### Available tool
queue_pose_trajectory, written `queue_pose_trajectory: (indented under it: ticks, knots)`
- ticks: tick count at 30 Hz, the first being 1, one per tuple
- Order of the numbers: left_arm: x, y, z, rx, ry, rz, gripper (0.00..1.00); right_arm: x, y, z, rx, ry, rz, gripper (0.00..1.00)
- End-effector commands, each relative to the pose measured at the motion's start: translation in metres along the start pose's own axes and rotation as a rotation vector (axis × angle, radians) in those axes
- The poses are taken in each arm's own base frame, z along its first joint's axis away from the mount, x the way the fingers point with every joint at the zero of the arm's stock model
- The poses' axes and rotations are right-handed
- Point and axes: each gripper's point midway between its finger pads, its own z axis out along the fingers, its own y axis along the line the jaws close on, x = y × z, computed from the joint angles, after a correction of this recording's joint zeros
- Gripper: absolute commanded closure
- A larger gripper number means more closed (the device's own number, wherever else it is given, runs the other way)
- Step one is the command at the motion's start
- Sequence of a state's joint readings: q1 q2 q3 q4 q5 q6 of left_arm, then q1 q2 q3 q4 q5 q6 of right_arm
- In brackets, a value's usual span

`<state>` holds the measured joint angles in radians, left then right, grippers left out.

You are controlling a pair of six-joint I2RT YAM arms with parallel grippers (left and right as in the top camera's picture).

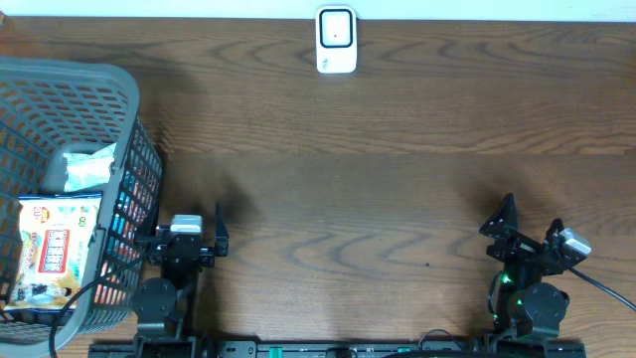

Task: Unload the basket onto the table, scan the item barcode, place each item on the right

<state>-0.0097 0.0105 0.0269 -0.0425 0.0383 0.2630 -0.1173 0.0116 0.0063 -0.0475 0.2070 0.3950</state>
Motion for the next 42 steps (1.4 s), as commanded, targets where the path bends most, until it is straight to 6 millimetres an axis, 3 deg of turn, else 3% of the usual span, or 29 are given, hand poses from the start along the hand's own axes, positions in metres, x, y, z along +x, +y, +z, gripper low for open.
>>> queue_pose_trajectory:
  ticks: [1, 22, 26, 36, 42]
  knots:
    - [0.018, 0.001, 0.002, -0.015, 0.054, 0.003, 0.02, -0.001, 0.000, 0.000, 0.003, -0.005, 0.012, 0.01]
    - [0.018, 0.001, 0.002, -0.015, 0.054, 0.003, 0.02, -0.001, 0.000, 0.000, 0.003, -0.005, 0.012, 0.01]
    - [0.006, 0.003, 0.002, -0.025, 0.004, 0.024, 0.02, -0.001, 0.000, 0.000, 0.003, -0.005, 0.012, 0.01]
    - [0.005, 0.002, 0.002, -0.018, -0.002, 0.022, 0.02, -0.001, 0.000, 0.000, 0.003, -0.005, 0.012, 0.01]
    - [-0.028, -0.036, -0.005, 0.225, -0.121, -0.117, 0.02, -0.001, 0.000, 0.000, 0.003, -0.005, 0.012, 0.01]
